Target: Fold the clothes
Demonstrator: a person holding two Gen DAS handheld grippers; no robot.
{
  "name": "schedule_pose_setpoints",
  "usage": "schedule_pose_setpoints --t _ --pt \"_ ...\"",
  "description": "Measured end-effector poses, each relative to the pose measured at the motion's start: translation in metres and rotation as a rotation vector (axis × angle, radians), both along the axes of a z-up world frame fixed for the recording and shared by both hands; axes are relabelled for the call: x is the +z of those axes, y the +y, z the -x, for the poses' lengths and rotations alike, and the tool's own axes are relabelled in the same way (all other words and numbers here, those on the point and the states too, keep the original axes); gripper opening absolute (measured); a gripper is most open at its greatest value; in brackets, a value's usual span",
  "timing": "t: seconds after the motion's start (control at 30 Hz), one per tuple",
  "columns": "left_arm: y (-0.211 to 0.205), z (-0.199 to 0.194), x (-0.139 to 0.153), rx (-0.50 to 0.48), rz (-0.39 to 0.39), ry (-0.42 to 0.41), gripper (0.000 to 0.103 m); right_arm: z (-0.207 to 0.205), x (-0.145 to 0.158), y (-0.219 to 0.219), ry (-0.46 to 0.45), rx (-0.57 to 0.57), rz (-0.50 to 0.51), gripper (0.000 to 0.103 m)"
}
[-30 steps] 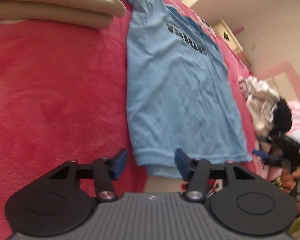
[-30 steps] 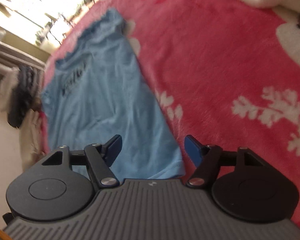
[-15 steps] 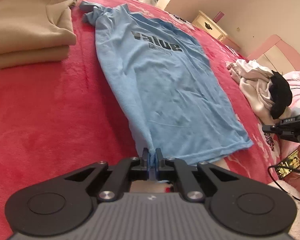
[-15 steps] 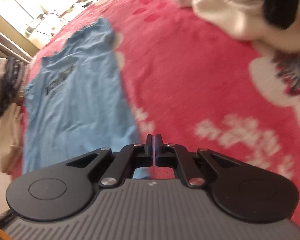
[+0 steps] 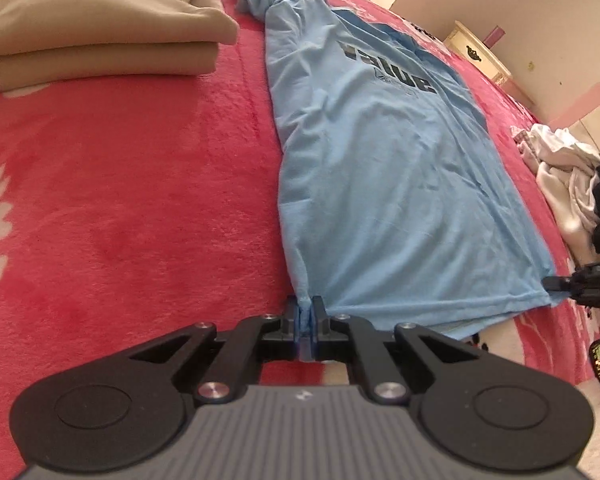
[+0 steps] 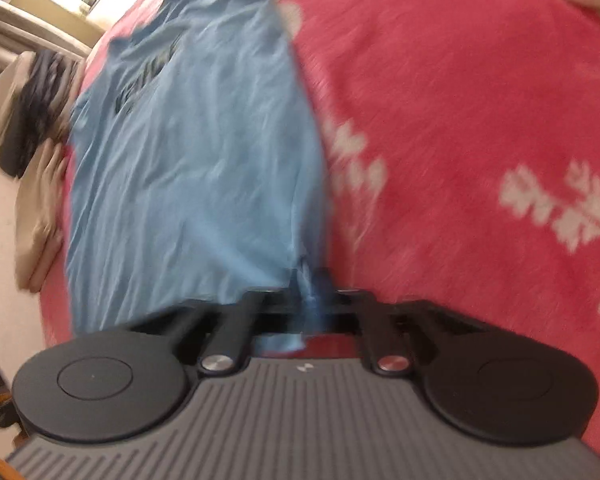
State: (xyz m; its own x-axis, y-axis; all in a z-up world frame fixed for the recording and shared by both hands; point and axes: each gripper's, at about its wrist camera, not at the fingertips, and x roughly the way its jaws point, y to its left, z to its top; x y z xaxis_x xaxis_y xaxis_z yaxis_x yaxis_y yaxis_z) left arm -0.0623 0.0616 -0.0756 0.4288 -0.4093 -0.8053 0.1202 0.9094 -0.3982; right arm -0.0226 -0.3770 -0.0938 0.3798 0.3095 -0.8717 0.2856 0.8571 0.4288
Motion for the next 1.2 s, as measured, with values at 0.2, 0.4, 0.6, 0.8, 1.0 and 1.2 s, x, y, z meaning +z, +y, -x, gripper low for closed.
schedule_pose_setpoints --t 0.2,0.4,0.6,0.8,1.0,1.2 --pt "-0.026 -0.006 0.014 -0.084 0.01 -0.026 0.005 0.016 0.061 -0.019 -0.134 -0.073 0.147 0.001" --pt "-0.048 -0.012 0.0 -0.181 0.047 0.051 0.024 0.005 0.036 -0.04 0.001 -0.066 0.397 0.004" --pt "-0.022 0.004 0.001 -0.149 0.046 0.023 0.034 0.01 0.027 -0.049 0.028 -0.193 0.499 0.008" --pt "-0.017 0.004 0.006 -0.172 0.015 -0.035 0.034 0.014 0.087 0.026 -0.337 0.076 0.354 0.025" --pt "-0.028 0.006 0.001 -0.222 -0.057 -0.088 0.038 0.008 0.08 0.15 -0.427 0.55 0.161 0.029" --pt "-0.02 0.001 -0.011 -0.17 -0.076 -0.11 0.013 0.028 0.044 0.219 -0.378 0.773 0.225 0.029"
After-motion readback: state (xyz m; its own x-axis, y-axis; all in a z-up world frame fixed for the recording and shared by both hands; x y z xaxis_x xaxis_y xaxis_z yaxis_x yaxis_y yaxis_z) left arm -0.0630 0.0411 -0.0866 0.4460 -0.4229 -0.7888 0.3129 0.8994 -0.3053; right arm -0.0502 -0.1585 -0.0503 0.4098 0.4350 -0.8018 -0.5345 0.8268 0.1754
